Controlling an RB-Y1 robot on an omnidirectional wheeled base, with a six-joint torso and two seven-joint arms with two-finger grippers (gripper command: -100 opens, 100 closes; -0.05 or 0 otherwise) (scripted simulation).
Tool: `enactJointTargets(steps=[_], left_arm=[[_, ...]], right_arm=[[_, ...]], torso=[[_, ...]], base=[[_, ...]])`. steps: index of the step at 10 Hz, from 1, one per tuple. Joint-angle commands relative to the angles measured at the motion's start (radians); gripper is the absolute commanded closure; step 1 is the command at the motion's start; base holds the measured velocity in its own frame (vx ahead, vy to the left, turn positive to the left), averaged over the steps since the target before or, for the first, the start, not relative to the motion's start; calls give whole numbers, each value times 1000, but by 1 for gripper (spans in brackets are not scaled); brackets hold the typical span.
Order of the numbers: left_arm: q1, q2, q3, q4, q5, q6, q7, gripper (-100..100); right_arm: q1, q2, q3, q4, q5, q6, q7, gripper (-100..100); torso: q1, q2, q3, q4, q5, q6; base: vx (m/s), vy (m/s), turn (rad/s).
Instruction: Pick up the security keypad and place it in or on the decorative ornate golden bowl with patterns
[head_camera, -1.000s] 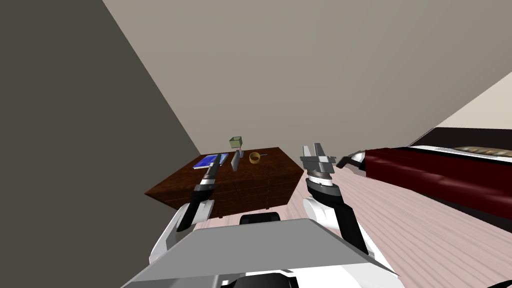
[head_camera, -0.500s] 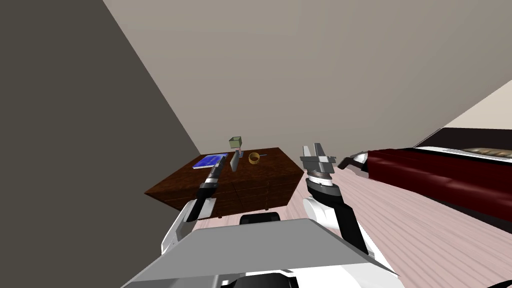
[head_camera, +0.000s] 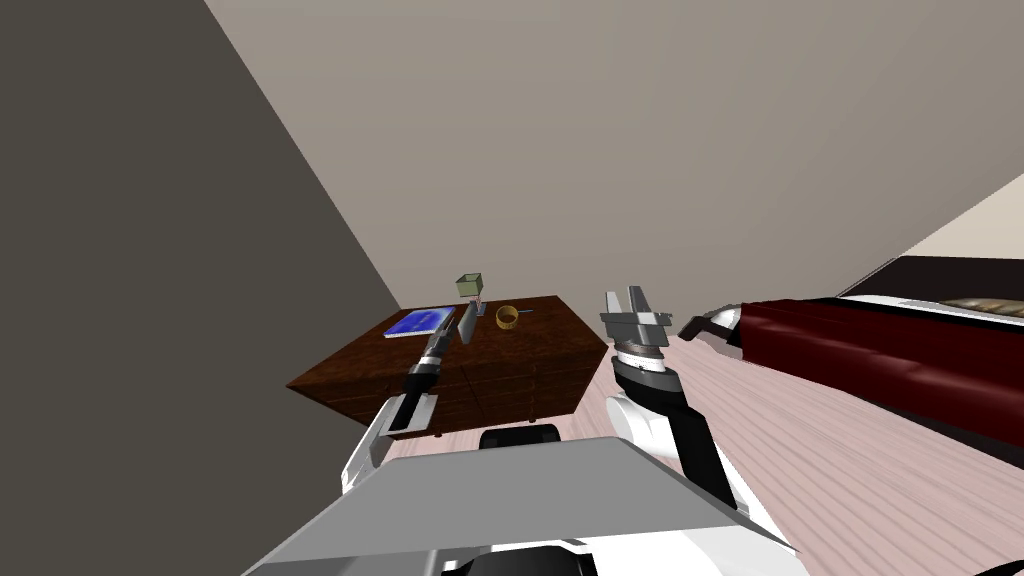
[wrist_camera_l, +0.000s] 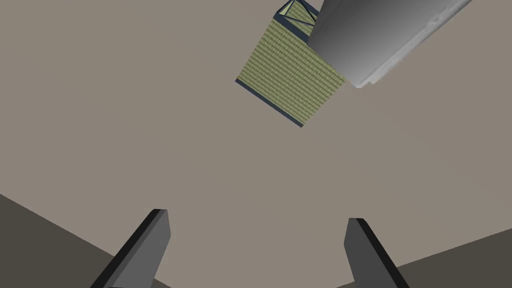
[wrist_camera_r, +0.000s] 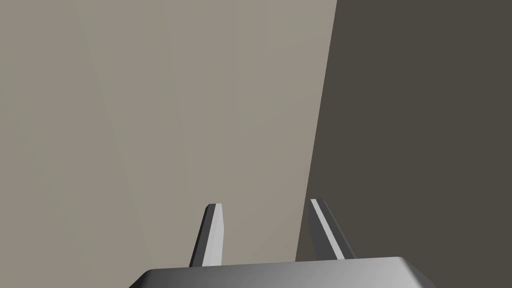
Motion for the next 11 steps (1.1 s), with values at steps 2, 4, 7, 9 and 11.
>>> enactJointTargets(steps=[2,4,7,9,11], left_arm=[[-26,-1,5,48,-29,12,-31,-100],[-50,-6,10,103,-64,23,-68,-100],[-86,-11,18,185,-117,37,-122,-100],[-108,-11,23,237,-150,47,-156,-100],[-129,-8,27,284,-181,55,-188,-100]], right_arm=[[0,0,0,0,0,0,0,0],[0,0,0,0,0,0,0,0],[0,0,0,0,0,0,0,0],[0,0,0,0,0,0,0,0],[0,0,0,0,0,0,0,0]], torso=[[0,0,0,0,0,0],[1,1,0,0,0,0],[0,0,0,0,0,0],[0,0,0,0,0,0],[0,0,0,0,0,0]], base=[[17,-31,13],[11,-22,16],[21,-32,18],[20,-33,20],[16,-32,17]])
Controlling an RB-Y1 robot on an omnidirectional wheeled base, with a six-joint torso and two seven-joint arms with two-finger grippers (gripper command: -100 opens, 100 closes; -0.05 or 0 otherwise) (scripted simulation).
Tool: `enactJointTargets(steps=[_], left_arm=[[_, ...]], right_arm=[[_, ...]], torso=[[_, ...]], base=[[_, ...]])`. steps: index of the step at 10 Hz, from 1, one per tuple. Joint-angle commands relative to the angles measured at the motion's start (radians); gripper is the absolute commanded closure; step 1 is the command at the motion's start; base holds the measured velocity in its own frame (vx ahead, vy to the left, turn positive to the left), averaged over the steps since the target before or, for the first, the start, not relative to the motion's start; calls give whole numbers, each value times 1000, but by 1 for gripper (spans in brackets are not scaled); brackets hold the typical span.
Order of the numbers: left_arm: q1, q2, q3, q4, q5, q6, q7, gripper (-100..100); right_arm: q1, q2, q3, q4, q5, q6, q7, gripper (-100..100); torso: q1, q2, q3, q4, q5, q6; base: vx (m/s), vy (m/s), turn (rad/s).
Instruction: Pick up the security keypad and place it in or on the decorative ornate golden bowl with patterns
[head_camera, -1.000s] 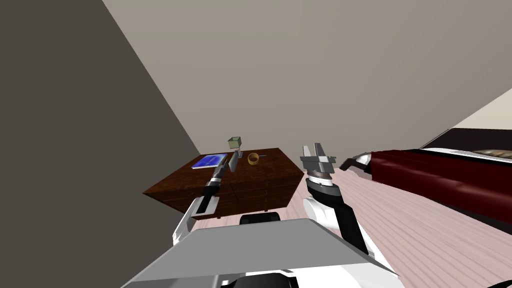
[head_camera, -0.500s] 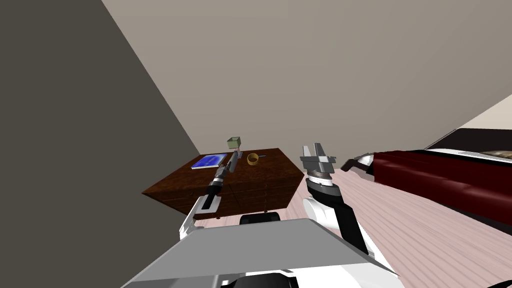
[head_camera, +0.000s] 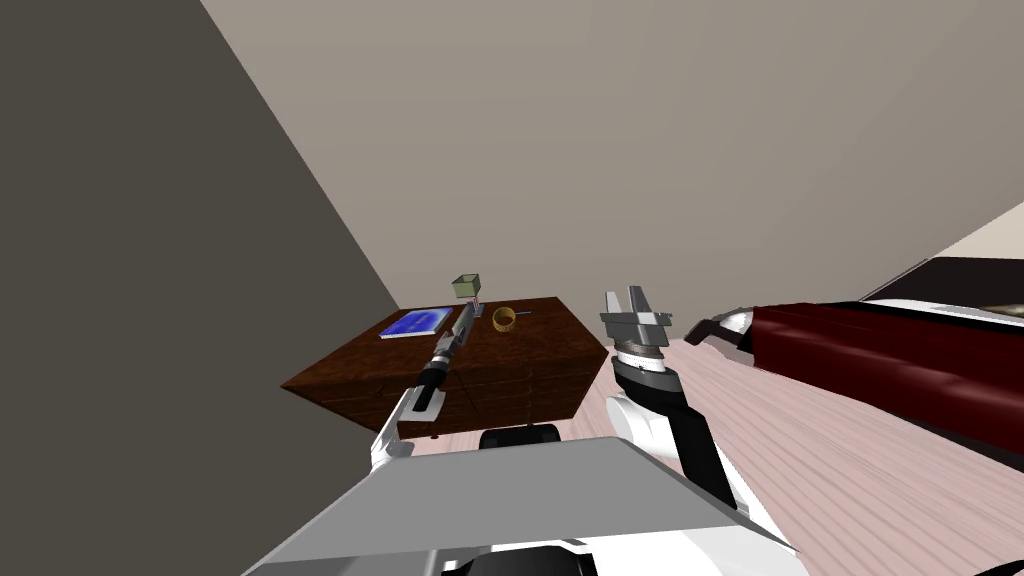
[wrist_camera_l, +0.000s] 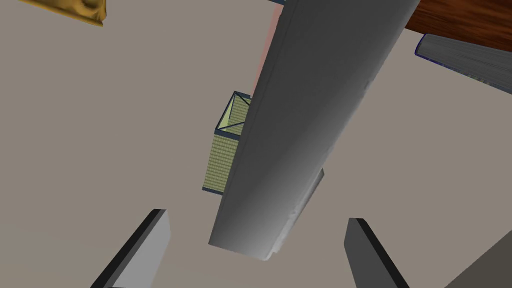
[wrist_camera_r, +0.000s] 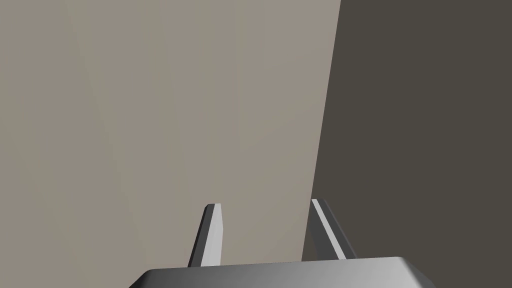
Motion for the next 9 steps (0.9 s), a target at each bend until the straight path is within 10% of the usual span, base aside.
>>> enactJointTargets(steps=[1,7,8,9], left_arm=[[-12,5,2,31,-24,10,-25,-100],[-50,29,12,118,-79,20,-83,-100],[-51,30,12,121,-80,20,-85,0],[-51,30,12,121,-80,20,-85,-100]], right_arm=[[0,0,0,0,0,0,0,0],[0,0,0,0,0,0,0,0],[0,0,0,0,0,0,0,0],[0,0,0,0,0,0,0,0]], torso=[[0,0,0,0,0,0],[1,1,1,0,0,0],[2,1,1,0,0,0],[2,1,1,0,0,0]], base=[[15,-24,15],[7,-22,16],[0,0,0],[0,0,0]])
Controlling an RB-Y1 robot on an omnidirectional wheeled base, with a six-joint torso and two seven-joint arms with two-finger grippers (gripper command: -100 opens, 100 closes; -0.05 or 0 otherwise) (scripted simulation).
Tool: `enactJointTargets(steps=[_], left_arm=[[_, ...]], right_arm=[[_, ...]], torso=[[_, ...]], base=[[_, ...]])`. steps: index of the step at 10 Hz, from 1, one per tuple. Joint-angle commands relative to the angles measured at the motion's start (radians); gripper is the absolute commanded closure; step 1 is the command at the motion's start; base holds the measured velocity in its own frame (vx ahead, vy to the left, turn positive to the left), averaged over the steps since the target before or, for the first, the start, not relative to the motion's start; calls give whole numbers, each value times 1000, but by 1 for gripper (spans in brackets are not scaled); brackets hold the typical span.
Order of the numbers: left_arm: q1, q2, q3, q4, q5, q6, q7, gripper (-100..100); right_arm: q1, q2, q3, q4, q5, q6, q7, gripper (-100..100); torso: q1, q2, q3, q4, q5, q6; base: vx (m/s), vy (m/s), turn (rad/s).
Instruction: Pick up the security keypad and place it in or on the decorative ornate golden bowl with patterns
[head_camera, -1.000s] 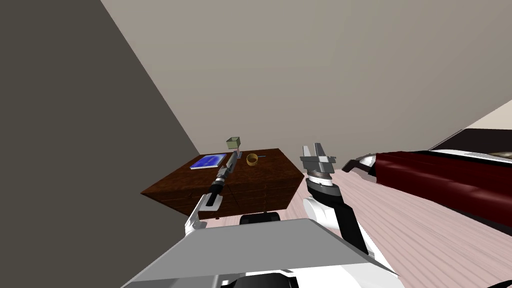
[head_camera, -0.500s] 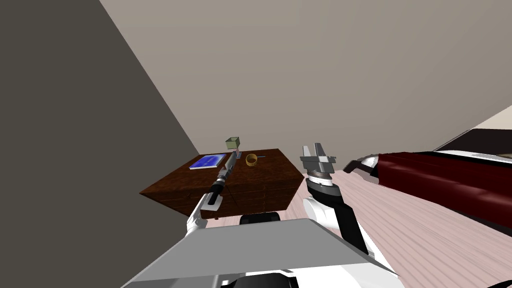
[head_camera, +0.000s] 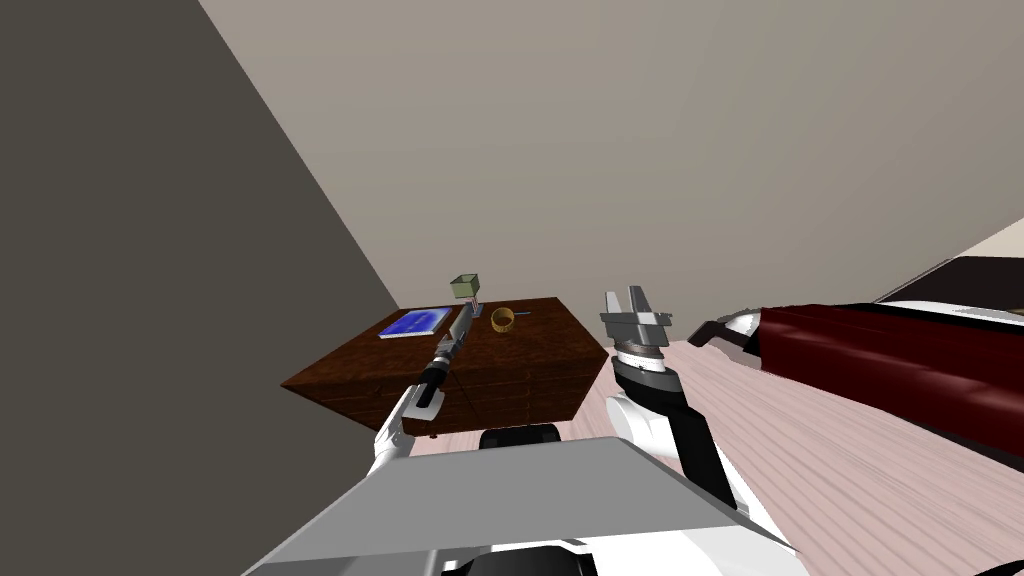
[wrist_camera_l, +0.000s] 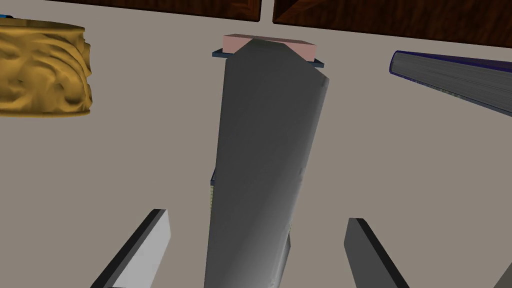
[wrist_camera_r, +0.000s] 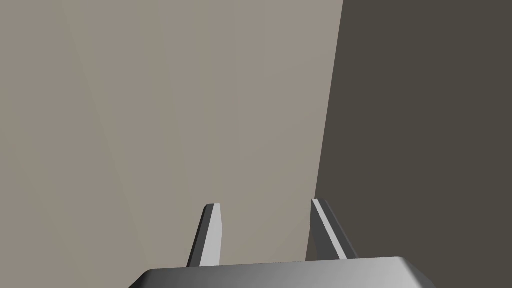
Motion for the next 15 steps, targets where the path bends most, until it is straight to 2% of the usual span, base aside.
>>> enactJointTargets(steps=[1,5,6,7,8,9,13,15], left_arm=[[0,0,0,0,0,0,0,100],[0,1,0,0,-1,0,-1,100],[0,1,1,0,-1,0,-1,0],[0,1,0,0,-1,0,-1,100],[0,1,1,0,-1,0,-1,0],[-11,22,2,-16,17,9,-12,100],[-44,77,-2,-61,54,56,-34,100],[-70,114,-8,-94,78,96,-49,100]], right_arm=[[0,0,0,0,0,0,0,0],[0,0,0,0,0,0,0,0],[0,0,0,0,0,0,0,0],[0,0,0,0,0,0,0,0],[0,0,0,0,0,0,0,0],[0,0,0,0,0,0,0,0],[0,0,0,0,0,0,0,0],[0,0,0,0,0,0,0,0]], torso=[[0,0,0,0,0,0],[1,0,0,0,1,0],[0,0,0,0,1,0],[0,0,0,0,1,0],[0,0,0,0,1,0],[0,0,0,0,1,0],[-6,19,12,5,-2,0],[-7,18,12,6,-3,0]], base=[[0,0,0],[0,0,0],[0,0,0],[0,0,0],[0,0,0],[-96,-31,-5],[-206,-46,-21],[-183,-64,-45]])
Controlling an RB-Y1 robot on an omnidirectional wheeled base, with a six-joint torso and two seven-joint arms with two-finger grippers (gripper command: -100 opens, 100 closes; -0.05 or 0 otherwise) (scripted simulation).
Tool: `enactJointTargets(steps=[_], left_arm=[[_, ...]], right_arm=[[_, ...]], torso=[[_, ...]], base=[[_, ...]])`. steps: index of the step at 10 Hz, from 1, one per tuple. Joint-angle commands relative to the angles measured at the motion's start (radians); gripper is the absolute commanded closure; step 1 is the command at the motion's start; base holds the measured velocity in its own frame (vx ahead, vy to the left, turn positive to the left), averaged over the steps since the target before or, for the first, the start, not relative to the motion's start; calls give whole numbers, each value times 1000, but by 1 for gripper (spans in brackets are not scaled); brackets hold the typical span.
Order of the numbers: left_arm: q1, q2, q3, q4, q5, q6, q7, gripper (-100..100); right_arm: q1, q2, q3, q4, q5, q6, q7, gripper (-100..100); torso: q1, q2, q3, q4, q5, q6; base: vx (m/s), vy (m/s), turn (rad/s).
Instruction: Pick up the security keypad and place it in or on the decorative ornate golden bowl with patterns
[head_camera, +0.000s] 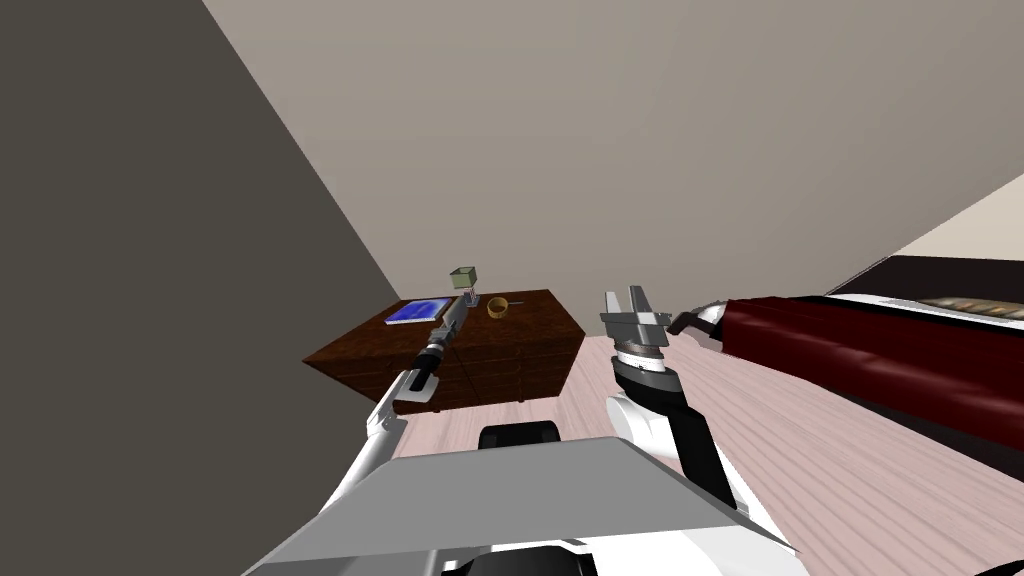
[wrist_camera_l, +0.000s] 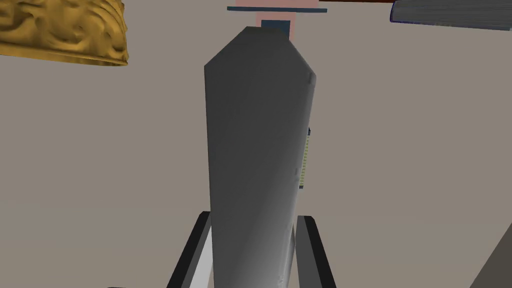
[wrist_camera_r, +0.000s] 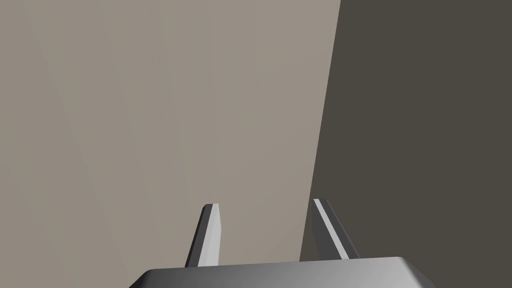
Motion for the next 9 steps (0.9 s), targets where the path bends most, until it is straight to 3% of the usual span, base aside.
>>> enactJointTargets(steps=[1,4,9], left_arm=[[-21,22,-3,-21,15,29,-15,100],[-51,49,-17,-45,25,91,-21,100],[-95,60,-53,-69,11,220,6,100]], right_arm=[[0,0,0,0,0,0,0,0],[0,0,0,0,0,0,0,0],[0,0,0,0,0,0,0,0]], torso=[[0,0,0,0,0,0],[-5,-2,0,1,-2,1],[0,-14,-7,0,-1,1]], base=[[-210,-93,-54],[-134,-96,-61],[19,-38,-86]])
